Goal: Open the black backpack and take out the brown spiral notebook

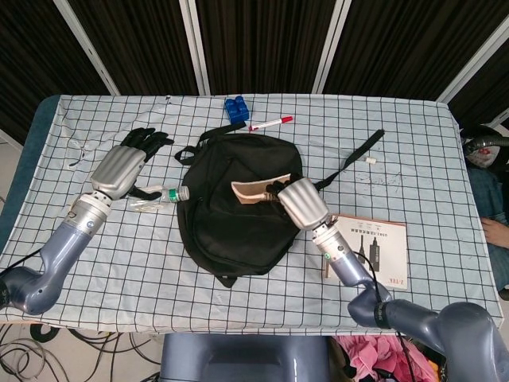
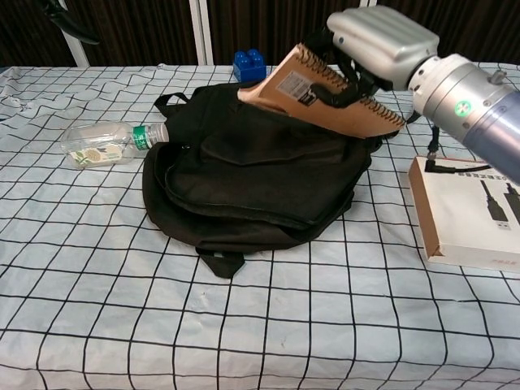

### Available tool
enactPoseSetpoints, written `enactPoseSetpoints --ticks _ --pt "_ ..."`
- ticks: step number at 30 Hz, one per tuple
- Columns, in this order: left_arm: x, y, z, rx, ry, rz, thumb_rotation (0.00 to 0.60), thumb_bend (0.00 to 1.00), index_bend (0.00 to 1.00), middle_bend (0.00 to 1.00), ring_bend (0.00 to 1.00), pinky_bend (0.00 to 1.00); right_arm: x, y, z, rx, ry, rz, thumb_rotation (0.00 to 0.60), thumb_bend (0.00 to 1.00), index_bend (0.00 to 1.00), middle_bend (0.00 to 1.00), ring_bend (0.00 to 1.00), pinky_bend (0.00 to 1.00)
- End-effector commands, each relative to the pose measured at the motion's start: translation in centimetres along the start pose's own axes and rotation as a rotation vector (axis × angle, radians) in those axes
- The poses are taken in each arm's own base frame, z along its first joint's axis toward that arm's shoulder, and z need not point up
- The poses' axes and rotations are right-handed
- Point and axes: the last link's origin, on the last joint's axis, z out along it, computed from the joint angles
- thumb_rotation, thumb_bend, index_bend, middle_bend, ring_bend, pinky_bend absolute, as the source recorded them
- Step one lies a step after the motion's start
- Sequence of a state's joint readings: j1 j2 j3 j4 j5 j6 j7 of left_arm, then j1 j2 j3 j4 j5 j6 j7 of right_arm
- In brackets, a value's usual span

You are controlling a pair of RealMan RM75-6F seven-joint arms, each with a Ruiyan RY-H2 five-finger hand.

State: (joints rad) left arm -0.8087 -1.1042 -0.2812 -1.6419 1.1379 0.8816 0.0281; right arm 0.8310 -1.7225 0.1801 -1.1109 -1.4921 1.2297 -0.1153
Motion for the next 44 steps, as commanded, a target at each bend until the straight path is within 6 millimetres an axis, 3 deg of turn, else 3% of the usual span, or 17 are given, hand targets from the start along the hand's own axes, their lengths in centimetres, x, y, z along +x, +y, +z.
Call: enactPoseSetpoints --ticks 1,2,4,7,10,14,18,22,24,27,29,31,37,40,44 --pt "-0.1 -0.1 0.2 0.004 0.007 -0.005 0.6 0.01 0.17 0.12 0.0 0.0 -1.6 -2.2 -3.2 0.012 -0.214 -0.012 0.6 0.28 0.13 0.18 0.32 0.28" --pt "-0.2 -0.2 0.3 0.006 0.009 -0.006 0.6 0.01 0.17 0.12 0.0 0.0 -1.5 -2.5 -3.7 0.008 -0.244 -0.002 0.6 0.24 0.03 0.08 0.25 0.23" --pt "-0.3 -0.3 0.4 0.01 0.012 -0.006 0.6 0.01 0.17 0.12 0.0 0.0 -1.0 -3.3 -4.5 0.002 -0.274 0.021 0.6 0.19 0.0 0.01 0.17 0.2" --pt "-0.5 -0.5 0.5 0.016 0.014 -0.008 0.6 0.01 0.17 0.12 0.0 0.0 0.1 -3.7 -5.3 -0.005 -0.269 0.037 0.6 0.15 0.0 0.0 0.12 0.17" --pt "-0.5 -0.7 0.5 0.022 0.018 -0.001 0.6 0.01 0.17 0.12 0.0 0.0 1.8 -2.7 -5.8 -0.034 -0.249 0.016 0.6 0.14 0.0 0.0 0.11 0.17" --pt "-0.4 -0.9 0.0 0.018 0.036 0.025 0.6 0.01 0.17 0.12 0.0 0.0 6.1 3.6 -6.4 -0.209 -0.16 -0.087 0.6 0.14 0.0 0.0 0.11 0.15" --pt "0.0 -1.1 -1.4 0.014 0.066 0.082 0.6 0.02 0.17 0.12 0.0 0.0 9.4 9.9 -9.0 -0.381 -0.128 -0.157 0.6 0.14 0.0 0.0 0.11 0.15" --pt "0.3 -1.8 -3.7 0.03 0.107 0.131 0.6 0.02 0.17 0.12 0.0 0.0 12.1 14.9 -13.6 -0.519 -0.104 -0.208 0.6 0.14 0.0 0.0 0.13 0.15" --pt "0.0 -2.8 -6.0 0.054 0.126 0.164 0.6 0.02 0.17 0.11 0.0 0.0 13.6 17.2 -17.3 -0.591 -0.1 -0.249 0.6 0.14 0.0 0.0 0.13 0.15" --pt "-0.5 -4.0 -9.1 0.098 0.147 0.204 0.6 0.02 0.17 0.11 0.0 0.0 15.0 18.8 -21.6 -0.65 -0.1 -0.311 0.6 0.14 0.0 0.0 0.16 0.15" --pt "-1.0 -4.8 -11.1 0.136 0.147 0.219 0.6 0.02 0.17 0.11 0.0 0.0 15.5 18.9 -24.1 -0.68 -0.102 -0.341 0.6 0.14 0.0 0.0 0.16 0.15" --pt "-2.5 -6.4 -15.5 0.225 0.113 0.212 0.6 0.02 0.17 0.11 0.0 0.0 15.6 17.4 -28.9 -0.724 -0.095 -0.345 0.6 0.14 0.0 0.0 0.16 0.15" --pt "-5.1 -8.2 -22.0 0.316 0.033 0.126 0.6 0.04 0.17 0.11 0.0 0.0 13.7 13.2 -34.7 -0.723 -0.131 -0.316 0.6 0.15 0.0 0.0 0.16 0.14" --pt "-6.0 -8.5 -23.8 0.314 0.039 0.112 0.6 0.04 0.17 0.1 0.0 0.0 12.8 11.8 -35.7 -0.723 -0.135 -0.309 0.6 0.16 0.0 0.0 0.16 0.14" --pt "-6.3 -8.8 -24.3 0.302 0.075 0.082 0.6 0.04 0.17 0.1 0.0 0.0 12.3 11.0 -35.9 -0.726 -0.101 -0.287 0.6 0.16 0.0 0.0 0.16 0.14"
